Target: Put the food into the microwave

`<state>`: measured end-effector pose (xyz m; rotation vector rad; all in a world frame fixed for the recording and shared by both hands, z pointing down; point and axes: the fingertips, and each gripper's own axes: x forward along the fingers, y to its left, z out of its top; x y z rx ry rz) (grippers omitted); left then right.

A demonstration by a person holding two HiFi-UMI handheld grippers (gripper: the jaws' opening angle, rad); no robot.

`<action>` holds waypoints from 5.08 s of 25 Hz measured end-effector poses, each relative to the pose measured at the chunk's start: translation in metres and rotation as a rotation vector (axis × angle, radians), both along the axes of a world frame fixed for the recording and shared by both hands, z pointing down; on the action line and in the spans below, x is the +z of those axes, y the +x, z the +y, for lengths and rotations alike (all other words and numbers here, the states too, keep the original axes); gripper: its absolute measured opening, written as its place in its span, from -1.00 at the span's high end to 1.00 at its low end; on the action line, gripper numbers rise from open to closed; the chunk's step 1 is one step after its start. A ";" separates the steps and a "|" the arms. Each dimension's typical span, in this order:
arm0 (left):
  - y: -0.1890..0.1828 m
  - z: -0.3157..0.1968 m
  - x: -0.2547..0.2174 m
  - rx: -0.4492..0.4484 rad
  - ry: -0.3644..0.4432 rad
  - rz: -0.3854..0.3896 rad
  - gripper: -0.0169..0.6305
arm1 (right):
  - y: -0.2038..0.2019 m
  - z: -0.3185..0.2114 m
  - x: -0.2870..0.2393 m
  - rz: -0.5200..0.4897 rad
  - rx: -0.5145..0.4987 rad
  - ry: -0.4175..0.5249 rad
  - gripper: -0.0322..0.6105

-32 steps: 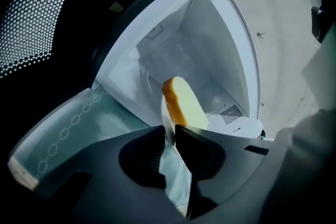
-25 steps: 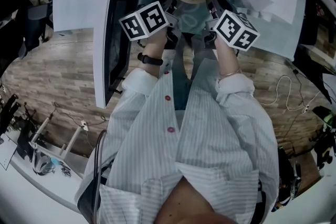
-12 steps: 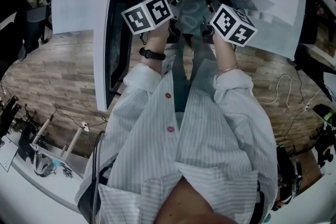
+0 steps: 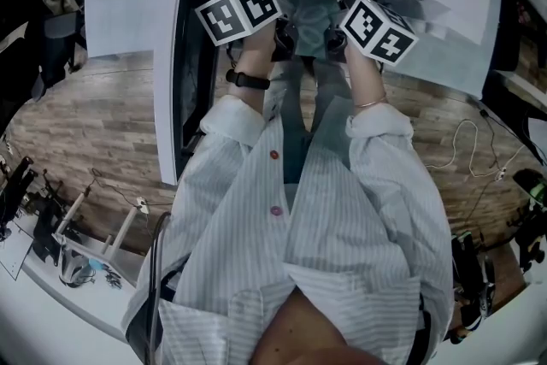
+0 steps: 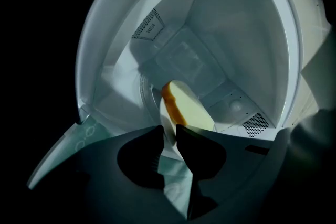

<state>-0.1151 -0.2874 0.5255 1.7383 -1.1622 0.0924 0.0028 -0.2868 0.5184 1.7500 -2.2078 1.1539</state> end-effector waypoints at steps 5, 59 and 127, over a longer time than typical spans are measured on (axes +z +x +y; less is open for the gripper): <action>-0.004 -0.004 0.000 -0.004 0.009 -0.033 0.73 | -0.004 -0.006 0.000 0.009 0.001 0.010 0.59; 0.014 0.049 -0.072 0.062 0.258 -0.057 0.62 | -0.025 0.047 -0.059 0.085 -0.157 0.176 0.62; 0.090 0.165 -0.219 0.206 0.544 0.069 0.92 | 0.011 0.148 -0.207 -0.135 -0.427 0.396 0.80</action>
